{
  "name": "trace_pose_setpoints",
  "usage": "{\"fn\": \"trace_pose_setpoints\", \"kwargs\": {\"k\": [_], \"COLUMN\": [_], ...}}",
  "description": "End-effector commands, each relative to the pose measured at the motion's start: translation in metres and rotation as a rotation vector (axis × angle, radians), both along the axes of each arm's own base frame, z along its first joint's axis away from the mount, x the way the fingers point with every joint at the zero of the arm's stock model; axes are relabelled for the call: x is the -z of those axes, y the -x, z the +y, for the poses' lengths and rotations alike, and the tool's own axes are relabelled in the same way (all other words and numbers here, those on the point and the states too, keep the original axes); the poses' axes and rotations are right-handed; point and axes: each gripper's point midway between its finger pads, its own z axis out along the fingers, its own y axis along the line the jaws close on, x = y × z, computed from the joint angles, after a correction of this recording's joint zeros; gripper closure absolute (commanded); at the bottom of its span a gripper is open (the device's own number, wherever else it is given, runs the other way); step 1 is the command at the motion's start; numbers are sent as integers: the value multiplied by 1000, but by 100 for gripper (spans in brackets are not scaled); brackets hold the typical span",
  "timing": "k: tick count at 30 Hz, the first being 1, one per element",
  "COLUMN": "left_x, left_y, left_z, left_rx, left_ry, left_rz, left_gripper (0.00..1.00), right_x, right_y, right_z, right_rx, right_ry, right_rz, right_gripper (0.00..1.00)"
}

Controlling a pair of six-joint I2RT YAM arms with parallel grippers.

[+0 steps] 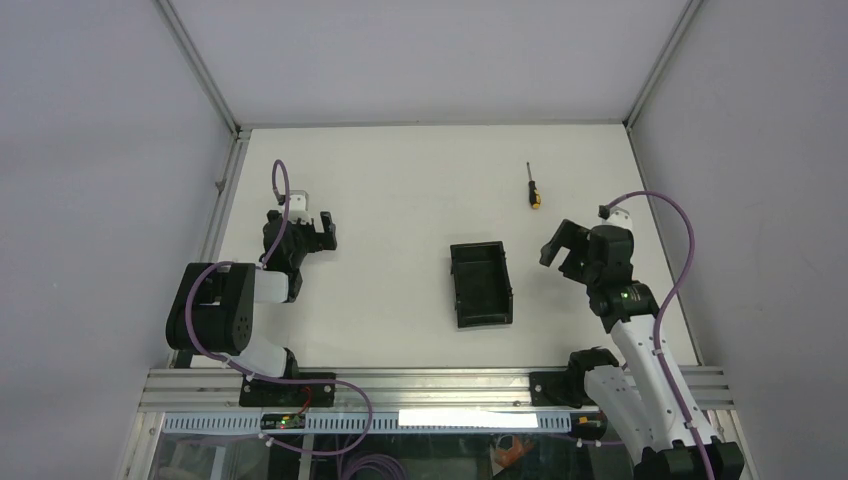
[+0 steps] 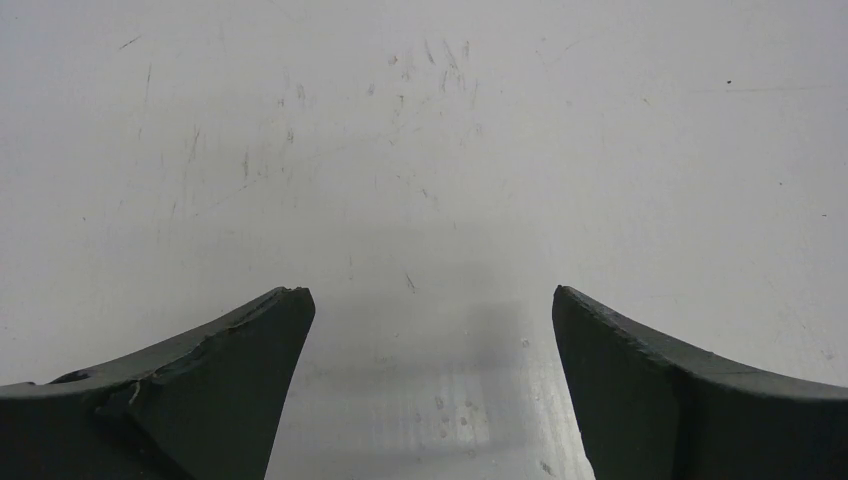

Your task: Put the screwdriver in the bin

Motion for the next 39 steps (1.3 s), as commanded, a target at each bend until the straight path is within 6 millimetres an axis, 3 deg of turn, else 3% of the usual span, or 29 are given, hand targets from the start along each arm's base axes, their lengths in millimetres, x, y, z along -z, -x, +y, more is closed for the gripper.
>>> {"fn": "trace_pose_setpoints", "kwargs": {"k": [1,6,11,14,15,18,23,28,34,39], "left_x": [-21,-21,-21,-21,-21,-21,-21,-22,-22,-22], "left_y": [-8,-9,-9,-9,-8,-9,-9,-9,-9,-9], "left_z": [-6,-6,-6,-6,-6,-7,-6,-6,-7,-6], "left_rx": [15,15,14,15,16,15,14,14,17,15], "left_ry": [23,24,24,23,24,24,24,23,24,24], "left_rz": [-67,-68,-68,-68,-68,-68,-68,-69,-69,-69], "left_gripper": [1,1,1,1,1,1,1,1,1,1], "right_x": [-7,-10,-21,-30,-41,-46,-18,8,57,90], "right_y": [-5,-10,-33,-62,-77,-117,-183,-233,-259,-254], "right_z": [4,8,16,20,22,26,22,12,10,6], "right_rx": [3,-7,-60,-100,-116,-152,-177,-170,-186,-173], "right_ry": [-26,-44,-37,-3,7,48,154,255,292,309], "right_rz": [-24,-33,-44,-49,-57,-3,180,307,453,532], "right_gripper": [1,1,1,1,1,1,3,5,13,18]}}
